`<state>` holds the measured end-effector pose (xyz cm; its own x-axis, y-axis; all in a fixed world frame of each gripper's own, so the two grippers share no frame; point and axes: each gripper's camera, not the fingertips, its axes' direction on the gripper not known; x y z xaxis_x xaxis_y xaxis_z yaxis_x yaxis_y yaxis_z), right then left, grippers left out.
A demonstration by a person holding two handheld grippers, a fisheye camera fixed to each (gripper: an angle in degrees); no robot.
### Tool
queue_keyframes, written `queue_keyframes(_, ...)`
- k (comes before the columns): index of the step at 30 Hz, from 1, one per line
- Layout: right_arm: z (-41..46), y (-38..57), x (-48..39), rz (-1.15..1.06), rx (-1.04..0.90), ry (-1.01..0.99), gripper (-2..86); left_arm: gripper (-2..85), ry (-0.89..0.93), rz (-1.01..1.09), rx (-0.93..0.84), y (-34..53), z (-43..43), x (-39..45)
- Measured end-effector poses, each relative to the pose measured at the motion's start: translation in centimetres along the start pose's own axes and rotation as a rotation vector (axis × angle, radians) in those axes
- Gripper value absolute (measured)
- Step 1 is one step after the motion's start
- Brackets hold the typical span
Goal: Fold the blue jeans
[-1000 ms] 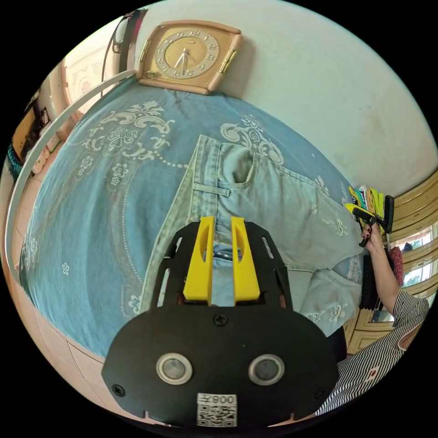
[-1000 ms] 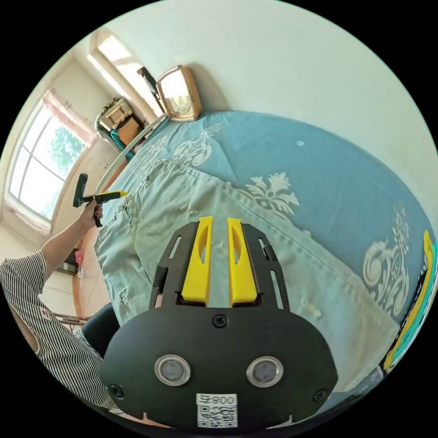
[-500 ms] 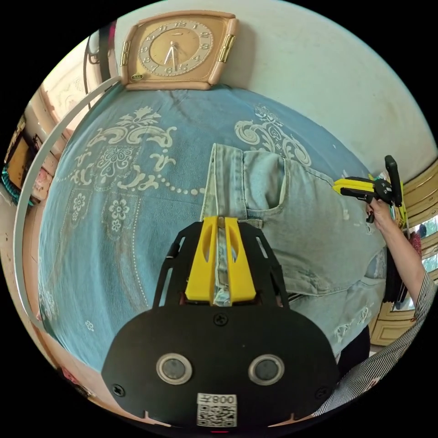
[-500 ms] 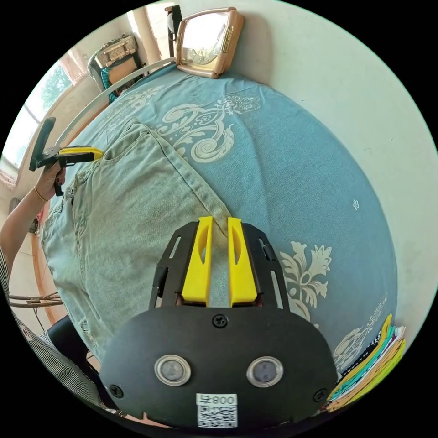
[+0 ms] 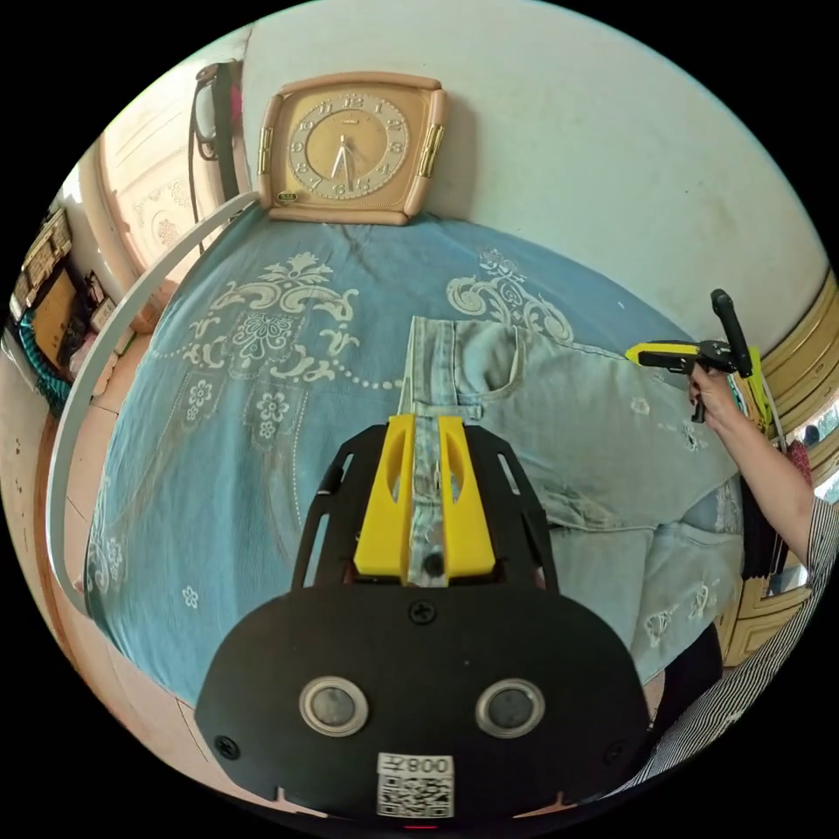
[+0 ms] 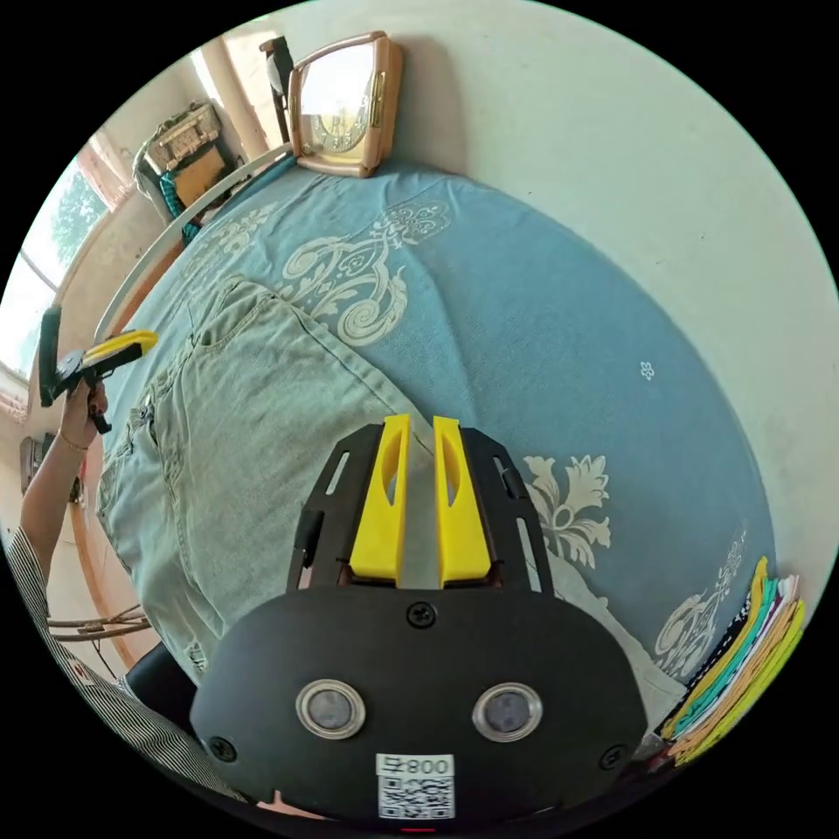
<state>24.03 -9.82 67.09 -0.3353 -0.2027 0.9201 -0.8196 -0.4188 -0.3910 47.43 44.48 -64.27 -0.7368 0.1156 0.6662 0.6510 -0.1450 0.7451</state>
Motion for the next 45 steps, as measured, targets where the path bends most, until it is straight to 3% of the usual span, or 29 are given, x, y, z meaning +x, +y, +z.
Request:
queue_keyframes(4, -6.9, 1.4, -0.9, 0.068, 0.205, -0.034, 6.3, 6.2, 0.109, 0.012, 0.051, 6.5, -4.7, -1.7)
queue_keyframes(7, -10.7, 1.1, -6.5, -0.051, 0.309, -0.22, 8.4, 7.4, 0.092, 0.036, -0.04, 9.8, -5.1, -1.9)
queue_keyframes(11, -11.1, -1.4, -18.7, -0.342, 0.242, -0.314, 8.7, 7.7, 0.055, 0.04, -0.11, 11.3, -4.8, -2.0)
queue_keyframes(17, -8.8, -4.5, -27.6, -0.48, 0.069, -0.238, 7.0, 6.6, -0.042, 0.064, -0.073, 11.8, -7.2, -1.5)
queue_keyframes(19, -8.5, -4.9, -28.3, -0.472, 0.041, -0.199, 6.2, 5.8, -0.032, 0.052, -0.127, 11.9, -6.7, -1.9)
queue_keyframes(25, -10.1, -4.8, -28.1, -0.445, 0.051, -0.215, 3.9, 3.2, 0.035, 0.009, -0.062, 13.0, -9.6, -3.2)
queue_keyframes(32, -15.8, -3.0, -22.3, -0.209, 0.258, -0.564, 3.4, 2.5, 0.031, 0.026, 0.026, 12.5, -13.4, -3.4)
queue_keyframes(36, -16.2, -2.3, -25.6, -0.327, 0.231, -0.451, 3.8, 2.3, 0.006, 0.017, -0.053, 12.1, -11.9, -3.6)
queue_keyframes(41, -11.7, -1.5, -30.7, -0.52, 0.072, -0.171, 4.9, 1.2, 0.007, -0.076, 0.077, 14.4, -15.5, -4.9)
queue_keyframes(45, -11.3, -1.1, -29.8, -0.505, 0.067, -0.23, 4.3, 0.5, 0.039, -0.06, 0.208, 15.2, -18.9, -4.0)
